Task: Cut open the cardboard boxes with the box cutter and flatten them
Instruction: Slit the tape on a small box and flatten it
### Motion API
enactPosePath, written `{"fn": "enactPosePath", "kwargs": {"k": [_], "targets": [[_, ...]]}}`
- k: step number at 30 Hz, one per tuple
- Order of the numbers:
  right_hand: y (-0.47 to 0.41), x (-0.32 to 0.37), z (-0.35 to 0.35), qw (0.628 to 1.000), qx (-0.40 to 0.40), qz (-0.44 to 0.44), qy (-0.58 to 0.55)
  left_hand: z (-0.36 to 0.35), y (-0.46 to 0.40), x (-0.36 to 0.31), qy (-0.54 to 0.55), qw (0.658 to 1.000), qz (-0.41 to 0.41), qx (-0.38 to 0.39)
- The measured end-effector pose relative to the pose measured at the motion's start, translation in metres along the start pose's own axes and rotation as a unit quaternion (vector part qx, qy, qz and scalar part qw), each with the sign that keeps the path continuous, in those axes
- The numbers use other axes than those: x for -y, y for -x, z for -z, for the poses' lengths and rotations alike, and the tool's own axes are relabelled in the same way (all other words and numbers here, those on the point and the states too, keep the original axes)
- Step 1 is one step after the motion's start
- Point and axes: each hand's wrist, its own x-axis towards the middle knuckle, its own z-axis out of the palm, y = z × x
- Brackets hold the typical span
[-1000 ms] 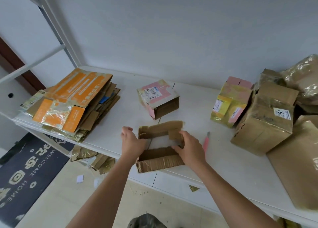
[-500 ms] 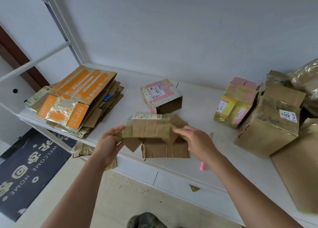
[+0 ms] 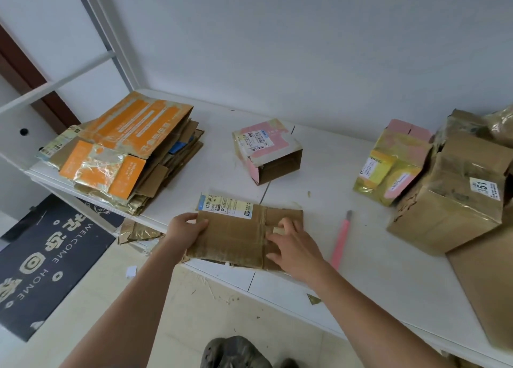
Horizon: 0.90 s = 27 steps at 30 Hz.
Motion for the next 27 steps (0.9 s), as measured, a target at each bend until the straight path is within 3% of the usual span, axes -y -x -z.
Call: {"fn": "enactPosePath", "kwargs": {"k": [3, 8, 10, 12, 15, 17, 23, 27], "targets": [[-0.004, 0.002, -0.005, 0.999, -0.004, -0.007, -0.039, -0.005, -0.007, -0.009, -0.007, 1.000, 0.004, 0.018], [-0.001, -0.001, 0.005, 0.995, 0.036, -0.015, -0.088, 0.003, -0.002, -0.024, 0.113, 0.992, 0.005, 0.062], [0.001, 0.004, 0.015, 0.995, -0.012, -0.016, -0.100, 0.015, 0.002, -0.030, 0.178, 0.982, -0.009, 0.069], [0.001, 0.019, 0.025, 0.988, -0.114, 0.002, -0.104, 0.035, 0.007, -0.031, 0.253, 0.966, -0.019, 0.056], [-0.008, 0.057, 0.041, 0.955, -0.263, 0.036, -0.130, 0.069, 0.012, -0.025, 0.355, 0.934, -0.033, 0.017], [-0.019, 0.087, 0.052, 0.931, -0.317, 0.024, -0.180, 0.095, 0.014, -0.018, 0.412, 0.910, -0.023, -0.022], [-0.060, 0.179, 0.086, 0.827, -0.300, 0.066, -0.470, 0.165, 0.009, 0.010, 0.483, 0.868, -0.063, -0.092], [-0.102, 0.225, 0.108, 0.846, -0.344, 0.081, -0.398, 0.207, -0.017, 0.020, 0.474, 0.872, -0.066, -0.105]]}}
